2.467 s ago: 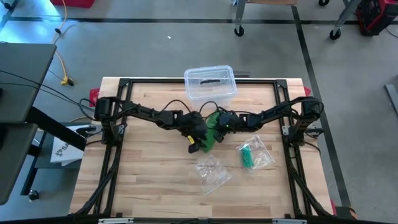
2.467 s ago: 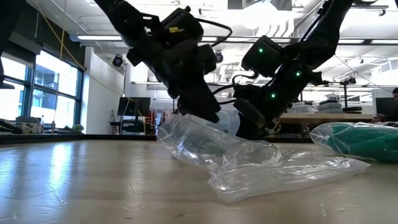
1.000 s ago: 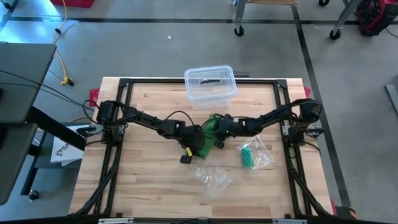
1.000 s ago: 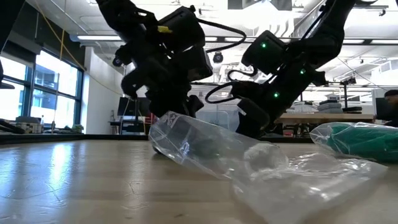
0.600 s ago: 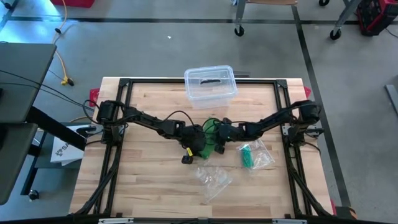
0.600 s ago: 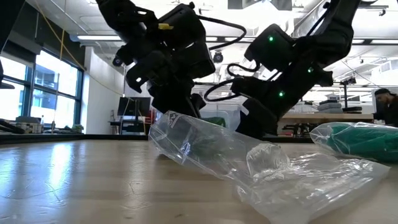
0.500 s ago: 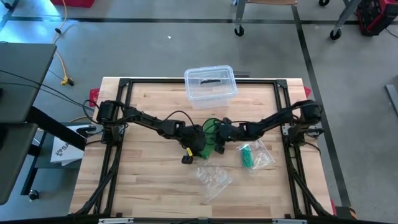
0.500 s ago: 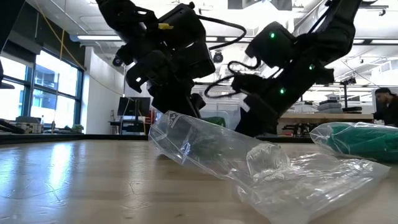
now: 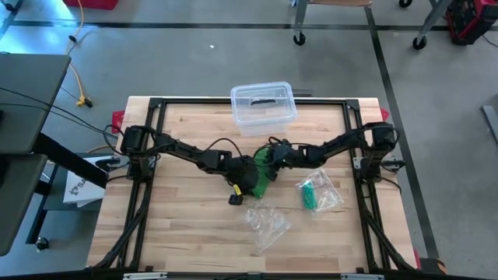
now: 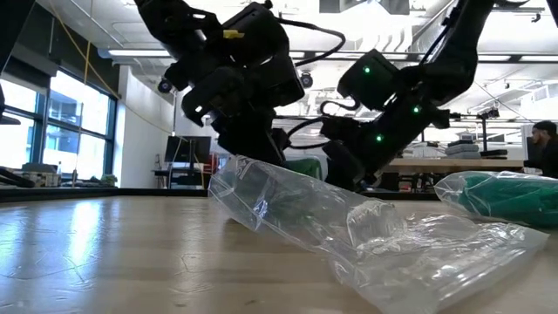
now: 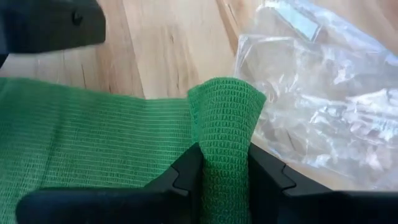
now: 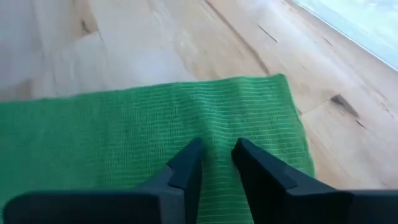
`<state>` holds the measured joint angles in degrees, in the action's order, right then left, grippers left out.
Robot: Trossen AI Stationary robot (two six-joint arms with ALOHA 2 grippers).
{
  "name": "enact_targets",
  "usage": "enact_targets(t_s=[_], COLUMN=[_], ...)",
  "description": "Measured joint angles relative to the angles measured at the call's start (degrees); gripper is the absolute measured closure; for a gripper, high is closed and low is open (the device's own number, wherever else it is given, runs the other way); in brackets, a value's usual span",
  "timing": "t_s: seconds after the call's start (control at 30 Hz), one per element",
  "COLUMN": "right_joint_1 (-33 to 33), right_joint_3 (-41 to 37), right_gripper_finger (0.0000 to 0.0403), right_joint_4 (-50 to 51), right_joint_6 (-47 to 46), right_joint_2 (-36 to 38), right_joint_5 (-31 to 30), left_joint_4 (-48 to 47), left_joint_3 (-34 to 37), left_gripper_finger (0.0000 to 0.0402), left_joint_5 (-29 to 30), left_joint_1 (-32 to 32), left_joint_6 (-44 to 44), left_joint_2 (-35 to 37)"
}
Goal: Roll bandage
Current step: Roll the green bandage
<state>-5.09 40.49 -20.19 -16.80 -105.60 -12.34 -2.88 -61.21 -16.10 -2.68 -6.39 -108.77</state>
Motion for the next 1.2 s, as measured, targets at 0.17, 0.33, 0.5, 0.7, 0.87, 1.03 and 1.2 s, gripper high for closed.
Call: enact_targets(t_s=[0.17, 0.33, 0.5, 0.7, 0.87, 1.03, 1.2], right_joint_1=[-0.31, 0.34, 0.32, 0.32, 0.34, 0.34, 0.36], right_joint_3=[0.06, 0.04, 0.0, 0.0, 0.0, 0.0, 0.0], right_gripper_finger=[0.0325, 0.0327, 0.0327, 0.0327, 0.0328, 0.0328, 0.0328], right_joint_4=[-0.29, -0.93, -0.85, -0.77, -0.58, -0.48, -0.43], right_joint_6=[-0.96, -0.96, -1.38, -2.47, -2.45, -2.47, -2.46], right_joint_2=[-0.81, -0.81, -0.83, -0.85, -0.85, -0.85, -0.85], right_joint_5=[0.57, 0.61, 0.96, 1.48, 1.75, 1.86, 1.86], left_joint_4=[0.21, 0.17, 0.25, -0.4, -4.87, -6.36, -2.88], left_joint_3=[-0.02, -0.02, -0.02, -0.07, -0.09, 0.44, 0.44], left_gripper_finger=[0.0314, 0.0267, 0.0204, 0.0165, 0.0165, 0.0166, 0.0166], left_joint_5=[-0.52, -3.46, -4.57, -4.57, -0.83, 13.93, 22.09], left_joint_1=[0.26, 1.55, 2.85, 3.46, 1.55, -2.29, -3.68], left_joint_6=[0.9, 1.86, 1.86, -3.61, -13.95, -22.4, -20.69], left_joint_2=[-0.16, -1.33, -1.27, 1.19, 2.96, 2.82, 2.14])
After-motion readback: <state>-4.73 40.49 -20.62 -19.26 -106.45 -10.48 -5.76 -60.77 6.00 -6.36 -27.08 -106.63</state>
